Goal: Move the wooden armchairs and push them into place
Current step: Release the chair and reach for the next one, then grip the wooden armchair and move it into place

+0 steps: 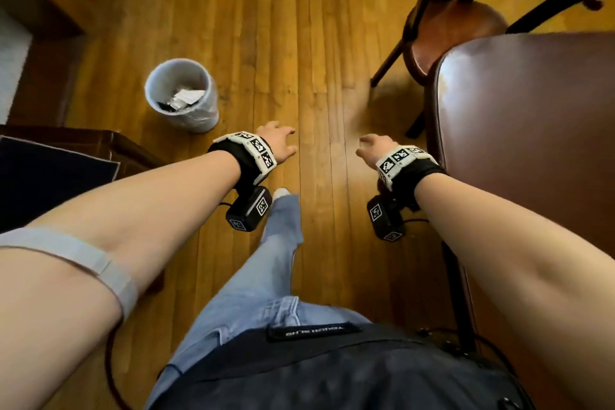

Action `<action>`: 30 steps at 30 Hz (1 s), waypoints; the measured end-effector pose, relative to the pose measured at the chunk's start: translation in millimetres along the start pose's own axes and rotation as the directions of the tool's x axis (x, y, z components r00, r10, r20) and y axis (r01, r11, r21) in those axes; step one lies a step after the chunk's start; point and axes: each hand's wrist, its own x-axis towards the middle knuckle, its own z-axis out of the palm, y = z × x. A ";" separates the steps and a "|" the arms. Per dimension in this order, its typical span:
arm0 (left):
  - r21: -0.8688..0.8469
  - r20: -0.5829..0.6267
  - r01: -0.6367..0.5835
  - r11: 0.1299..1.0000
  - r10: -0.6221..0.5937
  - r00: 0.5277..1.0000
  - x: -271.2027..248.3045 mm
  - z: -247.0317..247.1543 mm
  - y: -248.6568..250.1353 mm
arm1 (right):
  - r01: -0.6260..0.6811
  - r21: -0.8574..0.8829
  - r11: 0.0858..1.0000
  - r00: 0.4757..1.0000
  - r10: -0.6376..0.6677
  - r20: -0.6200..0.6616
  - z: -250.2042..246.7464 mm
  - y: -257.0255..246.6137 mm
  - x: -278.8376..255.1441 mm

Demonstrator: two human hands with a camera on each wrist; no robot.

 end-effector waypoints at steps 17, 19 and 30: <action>0.123 0.018 -0.194 0.973 0.193 0.981 330.1 -254.8 56.1 | -0.172 0.219 0.960 0.985 0.175 0.005 -211.3 -53.7 243.8; 0.148 0.027 -0.227 0.962 0.226 0.974 378.1 -278.5 81.1 | -0.201 0.253 0.946 0.978 0.208 -0.001 -239.9 -46.6 281.5; 0.196 0.060 -0.329 0.924 0.323 0.944 596.3 -416.4 233.8 | -0.366 0.471 0.803 0.919 0.392 0.046 -403.0 -2.7 470.2</action>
